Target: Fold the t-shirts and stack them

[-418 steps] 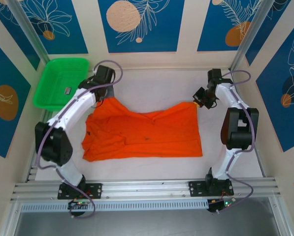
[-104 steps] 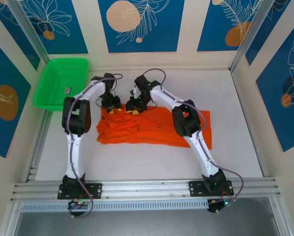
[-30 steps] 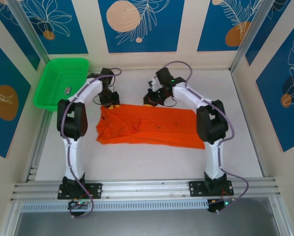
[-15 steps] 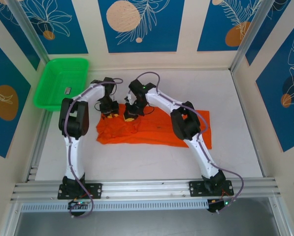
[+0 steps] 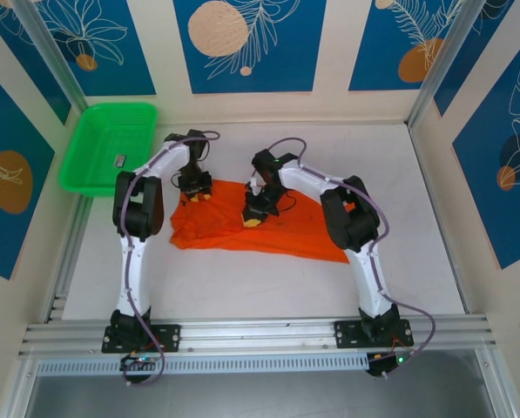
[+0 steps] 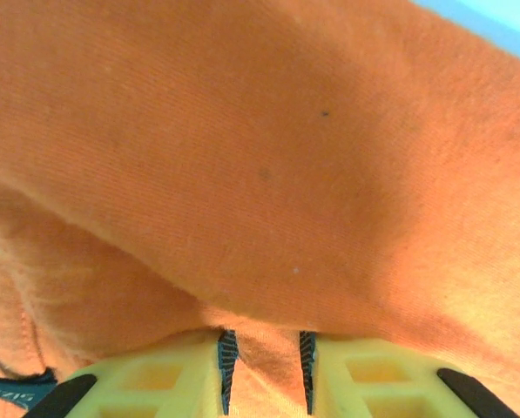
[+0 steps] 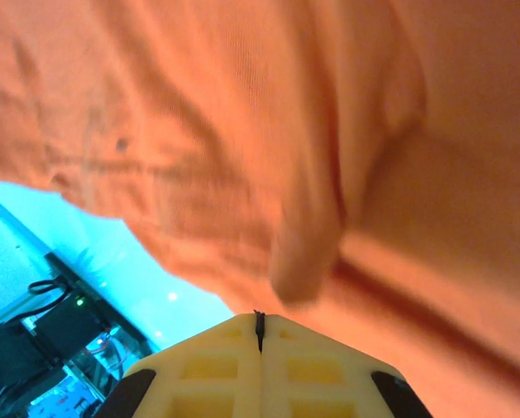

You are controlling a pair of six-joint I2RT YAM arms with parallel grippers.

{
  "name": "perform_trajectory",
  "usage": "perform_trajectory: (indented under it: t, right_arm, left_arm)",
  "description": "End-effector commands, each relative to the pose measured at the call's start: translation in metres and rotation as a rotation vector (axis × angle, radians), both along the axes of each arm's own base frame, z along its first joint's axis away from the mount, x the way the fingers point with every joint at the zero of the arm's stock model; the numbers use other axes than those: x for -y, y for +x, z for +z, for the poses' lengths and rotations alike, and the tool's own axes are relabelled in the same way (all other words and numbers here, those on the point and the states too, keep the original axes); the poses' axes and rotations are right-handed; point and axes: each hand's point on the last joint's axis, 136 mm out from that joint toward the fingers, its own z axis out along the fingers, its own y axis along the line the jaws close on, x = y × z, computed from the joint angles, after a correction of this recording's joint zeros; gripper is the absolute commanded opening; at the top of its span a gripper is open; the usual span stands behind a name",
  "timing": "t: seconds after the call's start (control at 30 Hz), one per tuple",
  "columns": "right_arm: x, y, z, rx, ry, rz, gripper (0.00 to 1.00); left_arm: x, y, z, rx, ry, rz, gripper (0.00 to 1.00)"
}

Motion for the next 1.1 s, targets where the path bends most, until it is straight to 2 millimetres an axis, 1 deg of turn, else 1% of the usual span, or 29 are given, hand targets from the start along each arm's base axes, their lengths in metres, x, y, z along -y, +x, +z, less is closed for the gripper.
perform_trajectory:
  t: [0.0, 0.07, 0.13, 0.17, 0.2, 0.3, 0.37, 0.4, 0.43, 0.5, 0.53, 0.63, 0.7, 0.83, 0.87, 0.93, 1.0, 1.07]
  right_arm:
    - [0.017, 0.013, 0.038, 0.037, 0.071, -0.078, 0.0]
    - [0.035, 0.023, 0.046, 0.051, 0.08, -0.143, 0.0]
    - [0.062, 0.036, 0.05, 0.068, 0.061, -0.242, 0.02]
    - [0.08, 0.043, 0.048, 0.073, 0.031, -0.303, 0.04]
    - [0.099, 0.049, 0.043, 0.072, -0.005, -0.369, 0.07]
    - [0.156, 0.06, 0.025, 0.053, -0.116, -0.544, 0.08]
    - [0.187, 0.063, 0.012, 0.015, -0.162, -0.643, 0.1]
    - [0.2, 0.065, 0.007, 0.0, -0.169, -0.682, 0.1]
    - [0.208, 0.065, 0.002, -0.016, -0.179, -0.707, 0.11]
    - [0.227, 0.062, -0.008, -0.052, -0.201, -0.757, 0.11]
    - [0.233, 0.06, -0.011, -0.066, -0.209, -0.77, 0.11]
    - [0.242, 0.048, -0.018, -0.099, -0.24, -0.768, 0.12]
    - [0.244, 0.035, -0.023, -0.13, -0.256, -0.762, 0.12]
    - [0.243, 0.01, -0.029, -0.192, -0.268, -0.776, 0.14]
    - [0.243, 0.004, -0.029, -0.203, -0.268, -0.782, 0.16]
    - [0.242, 0.0, -0.025, -0.192, -0.261, -0.786, 0.2]
    - [0.243, 0.002, -0.016, -0.158, -0.257, -0.786, 0.26]
    - [0.243, 0.007, -0.001, -0.113, -0.239, -0.774, 0.33]
  left_arm:
    - [-0.003, 0.009, -0.019, -0.025, 0.031, 0.024, 0.3]
    - [-0.001, 0.019, -0.02, -0.013, 0.028, 0.026, 0.3]
    - [0.004, 0.03, -0.019, 0.009, 0.014, 0.025, 0.3]
    - [0.006, 0.036, -0.019, 0.02, 0.008, 0.027, 0.3]
    - [0.008, 0.042, -0.019, 0.034, 0.001, 0.029, 0.3]
    - [0.016, 0.06, -0.021, 0.077, -0.032, 0.042, 0.31]
    - [0.024, 0.074, -0.023, 0.106, -0.065, 0.06, 0.31]
    - [0.028, 0.082, -0.025, 0.123, -0.087, 0.074, 0.31]
    - [0.034, 0.09, -0.026, 0.142, -0.117, 0.087, 0.31]
    - [0.052, 0.111, -0.024, 0.199, -0.204, 0.112, 0.32]
    - [0.061, 0.121, -0.023, 0.226, -0.24, 0.12, 0.32]
    - [0.089, 0.155, -0.014, 0.331, -0.371, 0.148, 0.33]
    - [0.105, 0.176, -0.008, 0.402, -0.449, 0.184, 0.34]
    - [0.126, 0.206, 0.007, 0.523, -0.555, 0.236, 0.36]
    - [0.131, 0.211, 0.016, 0.552, -0.578, 0.239, 0.39]
    - [0.135, 0.217, 0.038, 0.595, -0.607, 0.241, 0.45]
    - [0.132, 0.218, 0.067, 0.631, -0.612, 0.227, 0.51]
    - [0.122, 0.212, 0.101, 0.661, -0.572, 0.202, 0.59]
